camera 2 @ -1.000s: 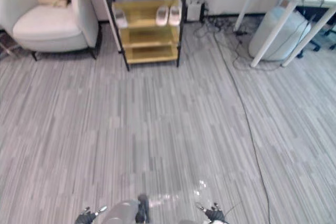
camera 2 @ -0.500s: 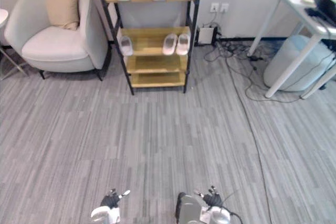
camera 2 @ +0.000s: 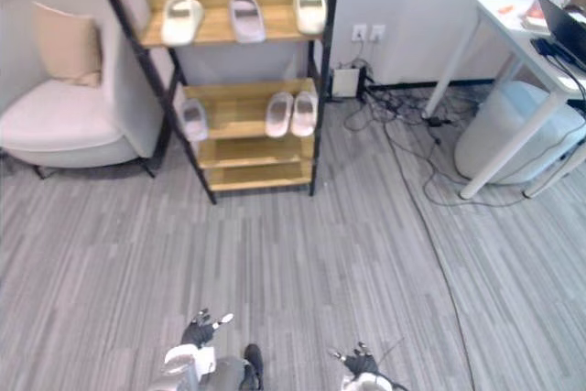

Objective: Organize the slippers on the shoe rack

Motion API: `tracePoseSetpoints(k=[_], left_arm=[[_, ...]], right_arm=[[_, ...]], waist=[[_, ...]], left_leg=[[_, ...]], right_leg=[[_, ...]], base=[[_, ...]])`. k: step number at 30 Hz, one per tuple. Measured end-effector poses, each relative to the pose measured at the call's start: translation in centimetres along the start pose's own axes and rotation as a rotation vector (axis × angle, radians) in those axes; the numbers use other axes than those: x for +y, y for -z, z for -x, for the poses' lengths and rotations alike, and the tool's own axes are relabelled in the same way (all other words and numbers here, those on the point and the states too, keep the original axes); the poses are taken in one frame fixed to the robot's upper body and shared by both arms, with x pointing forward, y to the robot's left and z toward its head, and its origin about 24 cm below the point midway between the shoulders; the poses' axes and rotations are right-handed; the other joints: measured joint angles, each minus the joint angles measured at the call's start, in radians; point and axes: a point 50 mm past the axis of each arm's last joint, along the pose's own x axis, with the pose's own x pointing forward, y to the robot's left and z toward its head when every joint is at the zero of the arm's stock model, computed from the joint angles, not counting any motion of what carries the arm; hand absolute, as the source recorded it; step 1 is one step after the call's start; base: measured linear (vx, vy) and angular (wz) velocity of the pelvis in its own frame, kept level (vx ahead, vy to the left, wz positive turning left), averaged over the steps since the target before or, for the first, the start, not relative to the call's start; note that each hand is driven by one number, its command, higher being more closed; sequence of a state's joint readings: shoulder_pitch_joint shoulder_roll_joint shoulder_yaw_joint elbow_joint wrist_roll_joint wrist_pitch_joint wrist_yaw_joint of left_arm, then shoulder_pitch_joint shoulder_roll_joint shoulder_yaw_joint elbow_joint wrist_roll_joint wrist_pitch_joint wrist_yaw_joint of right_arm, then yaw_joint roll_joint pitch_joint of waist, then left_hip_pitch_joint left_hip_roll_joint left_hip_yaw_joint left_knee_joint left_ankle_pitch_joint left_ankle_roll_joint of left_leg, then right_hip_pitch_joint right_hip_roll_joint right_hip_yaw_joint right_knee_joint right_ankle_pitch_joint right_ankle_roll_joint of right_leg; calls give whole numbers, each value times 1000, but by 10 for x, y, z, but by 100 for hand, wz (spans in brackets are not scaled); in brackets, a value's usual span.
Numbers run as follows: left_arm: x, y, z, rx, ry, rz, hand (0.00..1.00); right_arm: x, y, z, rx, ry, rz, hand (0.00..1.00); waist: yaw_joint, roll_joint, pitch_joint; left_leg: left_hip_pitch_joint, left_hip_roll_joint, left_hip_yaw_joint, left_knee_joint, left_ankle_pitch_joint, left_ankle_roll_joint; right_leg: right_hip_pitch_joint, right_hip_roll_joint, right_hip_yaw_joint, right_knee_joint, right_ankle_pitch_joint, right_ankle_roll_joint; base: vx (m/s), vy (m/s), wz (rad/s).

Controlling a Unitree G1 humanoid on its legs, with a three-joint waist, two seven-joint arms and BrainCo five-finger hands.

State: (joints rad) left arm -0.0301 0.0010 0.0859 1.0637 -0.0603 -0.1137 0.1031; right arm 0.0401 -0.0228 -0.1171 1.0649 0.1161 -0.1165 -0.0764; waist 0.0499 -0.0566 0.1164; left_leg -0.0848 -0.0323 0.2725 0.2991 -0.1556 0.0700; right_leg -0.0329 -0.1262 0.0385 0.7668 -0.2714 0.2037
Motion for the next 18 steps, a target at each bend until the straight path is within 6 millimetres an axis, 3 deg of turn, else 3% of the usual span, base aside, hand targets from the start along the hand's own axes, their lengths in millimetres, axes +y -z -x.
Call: tracePoseSetpoints(k=[3, 5, 8, 9, 10, 11, 12, 13, 15, 16, 17, 18], left_arm=[[-1, 7, 1, 36, 9, -30, 0], [0, 8, 0, 45, 8, -33, 0], [-3, 10, 1, 55, 16, -31, 0], [-4, 11, 1, 57, 17, -31, 0], [-1, 13, 2, 60, 11, -31, 0], [3, 13, 2, 58, 2, -34, 0], [-2, 16, 3, 73, 8, -4, 0], [-5, 16, 3, 72, 13, 11, 0], [-12, 13, 3, 59, 24, 49, 0], [-11, 9, 3, 45, 15, 81, 0], [-10, 7, 2, 36, 14, 89, 0], [-10, 8, 2, 36, 13, 90, 0]], right_arm=[[-5, -4, 0, -24, 8, 2, 0], [-4, -6, 0, -40, -3, -1, 0], [-10, -9, -1, -49, 16, -24, 0], [-13, -9, -1, -46, 22, -21, 0], [-13, -7, 0, -38, 26, -26, 0], [-11, -4, 0, -31, 22, -30, 0], [-11, -11, -1, -54, 19, -27, 0], [-10, -11, -1, -52, 17, -24, 0], [-15, -12, -2, -55, 24, -8, 0], [-19, -13, -2, -58, 35, -8, 0], [-20, -13, -2, -55, 40, 0, 0], [-20, -11, -1, -49, 43, -1, 0]], waist=[[-1, 23, 12], [-12, 20, 12], [-27, 29, 22], [-36, 40, 29], [-40, 32, 28], [-43, 5, 29], [-50, 34, 35], [-45, 40, 25], [-44, 62, 30], [-45, 75, 40], [-44, 82, 44], [-42, 83, 47]], left_leg=[[196, 1, -42, -118, -13, -2], [267, 12, -75, -172, -13, -2], [321, 49, -131, -217, -15, -4], [337, 69, -152, -214, -31, -31], [348, 73, -165, -210, -45, -54], [365, 64, -184, -204, -69, -88], [382, 99, -202, -167, -100, -114], [358, 112, -201, -104, -100, -115], [241, 139, -203, 149, -92, -134], [147, 177, -200, 359, -40, -186], [82, 219, -192, 507, -45, -194], [62, 238, -169, 557, -62, -198]], right_leg=[[-74, 2, -58, 170, -38, -72], [-139, 0, -98, 105, -66, -118], [-228, 18, -113, -125, -53, -141], [-233, 43, -104, -241, 4, -145], [-230, 51, -82, -341, 82, -153], [-230, 43, -68, -400, 212, -175], [-228, 61, -94, -324, 174, -182], [-221, 64, -99, -321, 139, -191], [-182, 79, -115, -337, 109, -209], [-140, 92, -129, -361, 91, -224], [-96, 106, -134, -378, 74, -237], [-62, 111, -137, -390, 68, -243]], base=[[459, 57, 25], [413, -45, 51], [381, -177, 69], [370, -233, 70], [407, -270, 63], [436, -285, 52], [425, -283, 37], [397, -282, 26], [373, -285, 21], [371, -239, 22], [297, -154, 12], [438, -180, -11]])
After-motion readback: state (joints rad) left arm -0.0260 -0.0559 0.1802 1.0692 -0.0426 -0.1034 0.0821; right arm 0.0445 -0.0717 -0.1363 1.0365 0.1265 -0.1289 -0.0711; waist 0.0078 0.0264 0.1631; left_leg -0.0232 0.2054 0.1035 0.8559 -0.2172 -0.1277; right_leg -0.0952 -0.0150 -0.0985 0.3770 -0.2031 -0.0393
